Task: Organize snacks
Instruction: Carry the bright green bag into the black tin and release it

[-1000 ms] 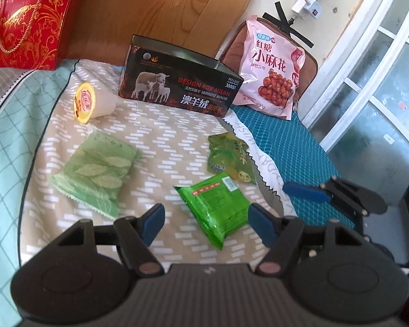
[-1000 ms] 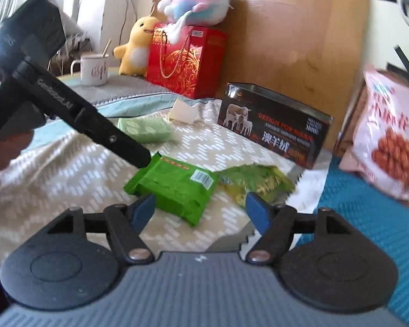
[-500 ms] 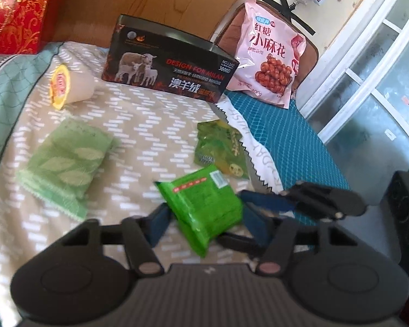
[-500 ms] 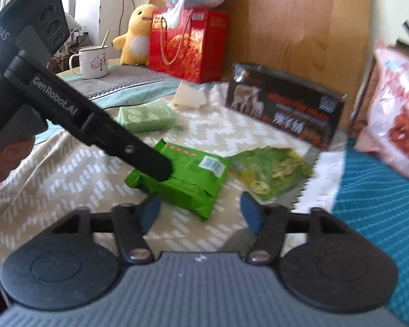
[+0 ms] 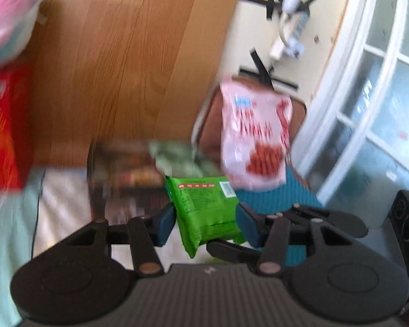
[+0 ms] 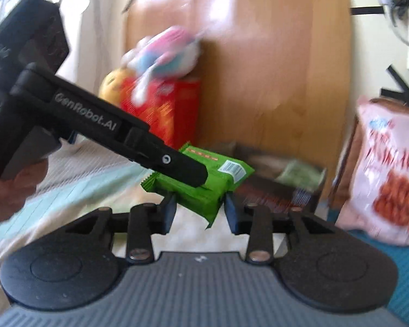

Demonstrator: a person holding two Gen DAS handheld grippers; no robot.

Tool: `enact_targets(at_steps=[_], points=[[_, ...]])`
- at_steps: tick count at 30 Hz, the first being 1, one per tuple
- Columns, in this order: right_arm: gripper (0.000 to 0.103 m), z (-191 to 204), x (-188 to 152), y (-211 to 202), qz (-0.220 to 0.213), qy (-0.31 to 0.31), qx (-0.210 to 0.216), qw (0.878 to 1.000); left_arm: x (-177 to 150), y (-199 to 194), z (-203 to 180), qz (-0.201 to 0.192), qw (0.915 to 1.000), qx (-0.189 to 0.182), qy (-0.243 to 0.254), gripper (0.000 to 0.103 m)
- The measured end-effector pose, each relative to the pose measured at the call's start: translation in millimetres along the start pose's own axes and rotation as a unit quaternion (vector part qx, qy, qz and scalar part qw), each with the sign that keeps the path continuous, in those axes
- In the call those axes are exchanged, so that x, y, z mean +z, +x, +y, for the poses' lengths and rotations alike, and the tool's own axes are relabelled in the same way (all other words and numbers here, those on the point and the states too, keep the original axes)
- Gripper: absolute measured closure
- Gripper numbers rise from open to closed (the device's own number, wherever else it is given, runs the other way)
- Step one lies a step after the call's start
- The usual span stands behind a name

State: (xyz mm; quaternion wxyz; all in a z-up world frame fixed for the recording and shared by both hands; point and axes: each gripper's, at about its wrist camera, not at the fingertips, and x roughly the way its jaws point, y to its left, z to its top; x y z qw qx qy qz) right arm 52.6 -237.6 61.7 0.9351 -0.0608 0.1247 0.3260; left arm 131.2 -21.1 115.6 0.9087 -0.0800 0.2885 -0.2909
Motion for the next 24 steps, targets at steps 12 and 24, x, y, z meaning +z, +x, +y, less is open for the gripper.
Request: enact_targets(at_steps=[12,24], points=[[0.050,-74.0,27.7,109.4,0.041,0.039,-0.076,0.995,33.7,94.6,67.1,0.027,0.9967,0.017,-0.075,0.051],[0.033,13.2,7.7,106.1,0.078,0.067,0.092,0.990,-28.2,-24.8,152.1,0.001,0.9807,0.076,-0.180,0.036]])
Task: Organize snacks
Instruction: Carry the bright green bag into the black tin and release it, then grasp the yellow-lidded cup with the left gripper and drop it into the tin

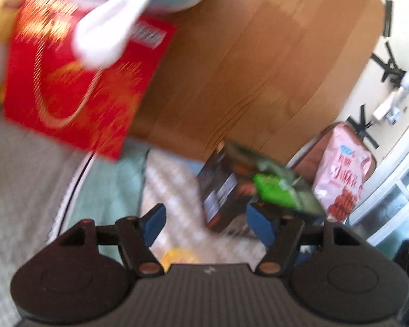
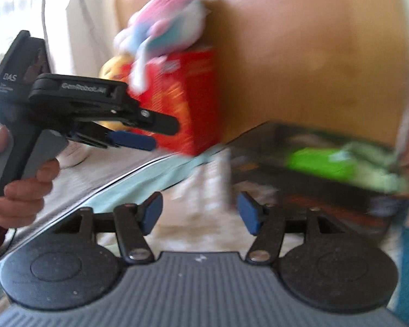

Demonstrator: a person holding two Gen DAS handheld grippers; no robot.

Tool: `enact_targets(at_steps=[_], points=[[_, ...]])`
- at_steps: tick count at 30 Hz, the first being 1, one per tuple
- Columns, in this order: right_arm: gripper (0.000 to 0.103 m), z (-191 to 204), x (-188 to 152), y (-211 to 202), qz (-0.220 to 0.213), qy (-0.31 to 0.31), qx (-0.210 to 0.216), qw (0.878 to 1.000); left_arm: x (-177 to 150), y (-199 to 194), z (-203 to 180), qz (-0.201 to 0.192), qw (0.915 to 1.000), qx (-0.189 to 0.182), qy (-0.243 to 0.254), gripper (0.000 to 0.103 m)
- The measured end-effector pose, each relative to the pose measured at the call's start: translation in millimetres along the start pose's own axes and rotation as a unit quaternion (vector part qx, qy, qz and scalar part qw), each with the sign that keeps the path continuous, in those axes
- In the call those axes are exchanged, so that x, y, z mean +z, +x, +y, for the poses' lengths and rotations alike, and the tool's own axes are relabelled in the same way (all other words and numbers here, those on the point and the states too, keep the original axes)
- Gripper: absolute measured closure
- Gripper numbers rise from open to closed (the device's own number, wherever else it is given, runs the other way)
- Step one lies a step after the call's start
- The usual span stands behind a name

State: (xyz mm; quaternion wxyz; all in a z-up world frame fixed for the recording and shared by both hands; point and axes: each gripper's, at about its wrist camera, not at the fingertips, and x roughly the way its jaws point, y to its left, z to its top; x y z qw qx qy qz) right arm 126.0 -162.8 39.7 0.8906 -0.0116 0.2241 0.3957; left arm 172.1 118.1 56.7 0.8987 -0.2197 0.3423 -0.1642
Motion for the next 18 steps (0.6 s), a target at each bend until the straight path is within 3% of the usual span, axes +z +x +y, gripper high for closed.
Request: enact_targets(at_steps=[2,6,7,8,10,14,18], points=[[0.029,14.0,-1.6,15.1,0.011,-0.007,0.009,1.000,-6.2,4.0,7.5,0.010,0.9999,0.006,-0.009,0.033],[0.030,21.6,-0.9,46.0,0.041,0.008,0.004,0.999,-14.0,19.8,22.4,0.038,0.9986,-0.011,-0.035,0.032],[0.033,18.3,-1.4,52.2,0.049,0.019,0.005,0.999,-15.6,24.8,22.9,0.045,0.9982,-0.016,-0.037,0.032],[0.049,14.7,-1.5,56.0,0.058,0.027,0.006,0.998,-17.6,30.7,22.3,0.051,0.9978,-0.019,-0.036,0.033],[0.057,10.8,-4.1,60.4,0.076,0.040,0.008,0.996,-25.4,43.1,18.8,0.069,0.9966,-0.026,-0.037,0.038],[0.057,6.3,-12.2,45.0,0.067,0.047,0.002,0.997,-35.0,45.5,-6.5,0.065,0.9972,-0.035,-0.011,0.041],[0.057,4.3,-11.8,9.3,0.020,0.027,-0.025,0.999,-24.9,36.3,-42.2,0.044,0.9967,-0.067,0.013,0.041]])
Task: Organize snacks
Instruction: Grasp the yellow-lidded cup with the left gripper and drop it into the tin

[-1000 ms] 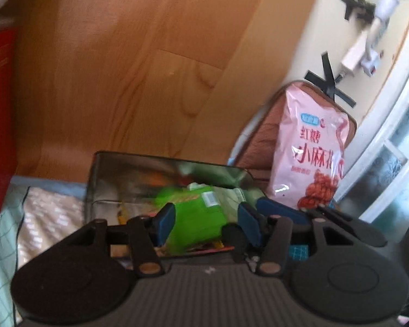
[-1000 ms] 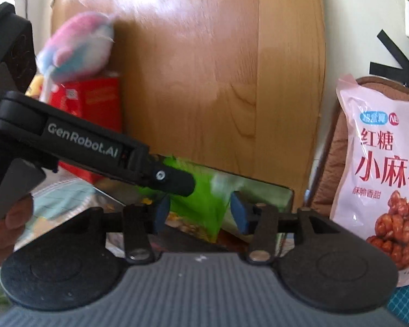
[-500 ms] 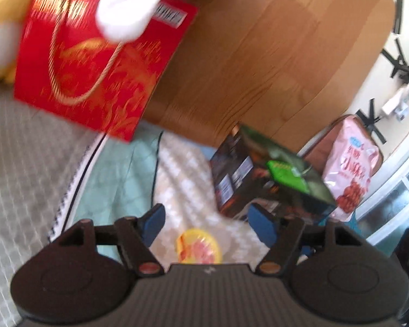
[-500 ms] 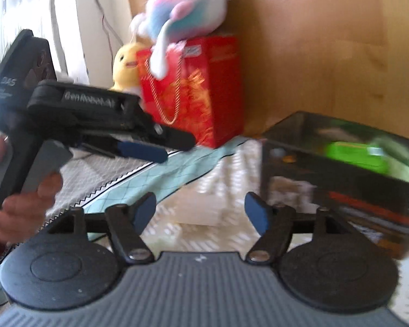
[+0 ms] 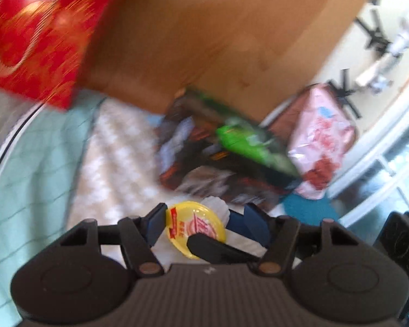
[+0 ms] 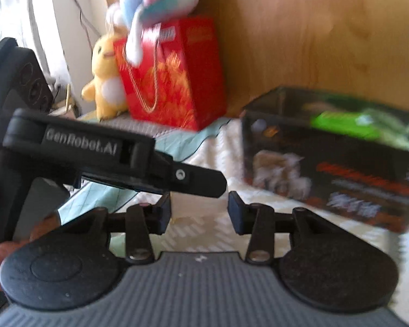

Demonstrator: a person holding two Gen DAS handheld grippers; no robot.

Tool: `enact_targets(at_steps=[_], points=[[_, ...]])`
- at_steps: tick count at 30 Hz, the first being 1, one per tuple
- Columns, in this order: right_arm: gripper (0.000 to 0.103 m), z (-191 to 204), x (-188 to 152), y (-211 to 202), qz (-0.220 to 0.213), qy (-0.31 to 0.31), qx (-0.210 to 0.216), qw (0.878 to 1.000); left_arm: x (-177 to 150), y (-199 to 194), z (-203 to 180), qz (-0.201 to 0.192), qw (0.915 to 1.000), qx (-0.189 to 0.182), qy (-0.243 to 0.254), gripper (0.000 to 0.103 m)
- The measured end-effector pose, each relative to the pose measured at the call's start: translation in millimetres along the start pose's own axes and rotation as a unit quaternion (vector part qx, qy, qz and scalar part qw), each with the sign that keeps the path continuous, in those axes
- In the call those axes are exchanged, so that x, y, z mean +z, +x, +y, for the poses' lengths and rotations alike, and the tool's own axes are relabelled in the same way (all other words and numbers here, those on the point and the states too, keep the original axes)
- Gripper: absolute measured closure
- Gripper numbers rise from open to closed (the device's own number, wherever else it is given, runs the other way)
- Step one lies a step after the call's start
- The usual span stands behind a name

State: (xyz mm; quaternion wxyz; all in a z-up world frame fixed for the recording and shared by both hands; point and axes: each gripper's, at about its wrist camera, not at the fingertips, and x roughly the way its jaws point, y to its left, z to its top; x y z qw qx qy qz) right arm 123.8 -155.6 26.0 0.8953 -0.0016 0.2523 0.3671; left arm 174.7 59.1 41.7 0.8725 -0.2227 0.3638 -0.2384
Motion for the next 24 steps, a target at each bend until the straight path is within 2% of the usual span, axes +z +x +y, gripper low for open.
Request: enact_targets(at_steps=[3,5,7,11,15,17,21,24], points=[[0.057,-6.0,12.4,-24.4,-0.052,-0.013,-0.022,0.998,17.0,-3.6,-30.8,-0.032,0.9985,-0.007,0.044,0.041],[0.057,-12.7,25.0,-36.0,-0.086,-0.023,-0.039,0.995,32.7,3.2,-51.8,-0.048,0.9958,0.004,0.078,0.039],[0.057,-21.5,38.7,-36.5,-0.102,-0.027,-0.050,0.993,47.0,16.3,-59.6,-0.055,0.9935,0.017,0.098,0.039],[0.056,-44.5,58.3,-7.7,-0.091,-0.022,-0.067,0.993,63.7,49.3,-48.1,-0.041,0.9946,0.047,0.083,0.040],[0.052,-55.7,58.2,16.5,-0.069,-0.015,-0.085,0.994,63.0,66.2,-36.5,-0.035,0.9936,0.083,0.069,0.039],[0.044,-59.8,55.7,9.0,-0.082,-0.002,-0.083,0.993,61.0,58.3,-34.3,-0.046,0.9938,0.078,0.064,0.036],[0.044,-68.3,42.7,-23.5,-0.102,0.021,-0.087,0.991,49.4,24.1,-40.9,-0.074,0.9934,0.064,0.059,0.036],[0.044,-83.0,18.1,-56.8,-0.092,0.060,-0.084,0.990,25.7,2.5,-46.3,-0.062,0.9958,0.042,0.051,0.036]])
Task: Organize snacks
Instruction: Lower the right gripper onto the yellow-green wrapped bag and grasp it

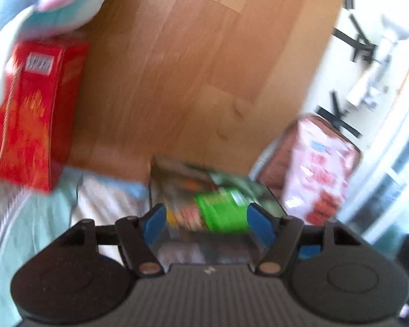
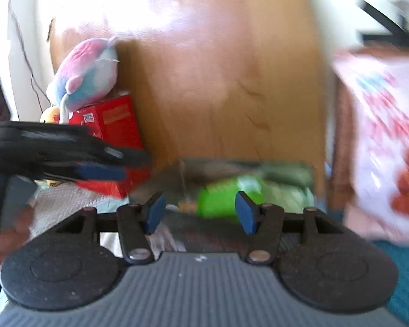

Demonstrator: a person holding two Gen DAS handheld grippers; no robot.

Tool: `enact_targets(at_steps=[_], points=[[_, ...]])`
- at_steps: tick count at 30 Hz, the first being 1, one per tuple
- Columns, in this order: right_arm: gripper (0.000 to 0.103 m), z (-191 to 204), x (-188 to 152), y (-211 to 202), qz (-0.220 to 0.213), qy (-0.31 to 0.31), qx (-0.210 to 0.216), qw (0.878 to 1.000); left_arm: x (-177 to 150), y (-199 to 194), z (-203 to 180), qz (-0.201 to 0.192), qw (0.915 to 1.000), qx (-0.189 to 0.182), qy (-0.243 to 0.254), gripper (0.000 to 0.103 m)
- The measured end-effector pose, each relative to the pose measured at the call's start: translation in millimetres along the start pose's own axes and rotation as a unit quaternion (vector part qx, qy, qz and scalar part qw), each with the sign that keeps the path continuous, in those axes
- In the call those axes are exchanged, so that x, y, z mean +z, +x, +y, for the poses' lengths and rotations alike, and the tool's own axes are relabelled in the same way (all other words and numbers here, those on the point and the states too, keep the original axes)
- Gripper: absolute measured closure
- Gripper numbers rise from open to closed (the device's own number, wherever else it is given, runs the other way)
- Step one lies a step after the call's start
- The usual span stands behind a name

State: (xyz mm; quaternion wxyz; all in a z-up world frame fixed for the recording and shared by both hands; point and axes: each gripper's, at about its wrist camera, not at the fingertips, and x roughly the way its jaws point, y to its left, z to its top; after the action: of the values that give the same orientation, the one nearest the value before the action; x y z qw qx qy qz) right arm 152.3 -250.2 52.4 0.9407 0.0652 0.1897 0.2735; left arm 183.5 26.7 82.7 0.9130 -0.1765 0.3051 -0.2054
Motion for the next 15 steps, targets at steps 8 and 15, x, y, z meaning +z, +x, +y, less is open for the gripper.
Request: enact_targets(at_steps=[8,15], points=[[0.062,-52.2,-52.6,-25.2,0.118,0.117,0.015,0.986,-100.7,-13.1,-11.8,0.154,0.9762,-0.115,-0.100,0.038],[0.072,-32.2,-71.1,-44.1,0.134,0.129,0.056,0.981,-131.8,-12.5,-16.5,0.169,0.9730,-0.106,-0.116,0.044]])
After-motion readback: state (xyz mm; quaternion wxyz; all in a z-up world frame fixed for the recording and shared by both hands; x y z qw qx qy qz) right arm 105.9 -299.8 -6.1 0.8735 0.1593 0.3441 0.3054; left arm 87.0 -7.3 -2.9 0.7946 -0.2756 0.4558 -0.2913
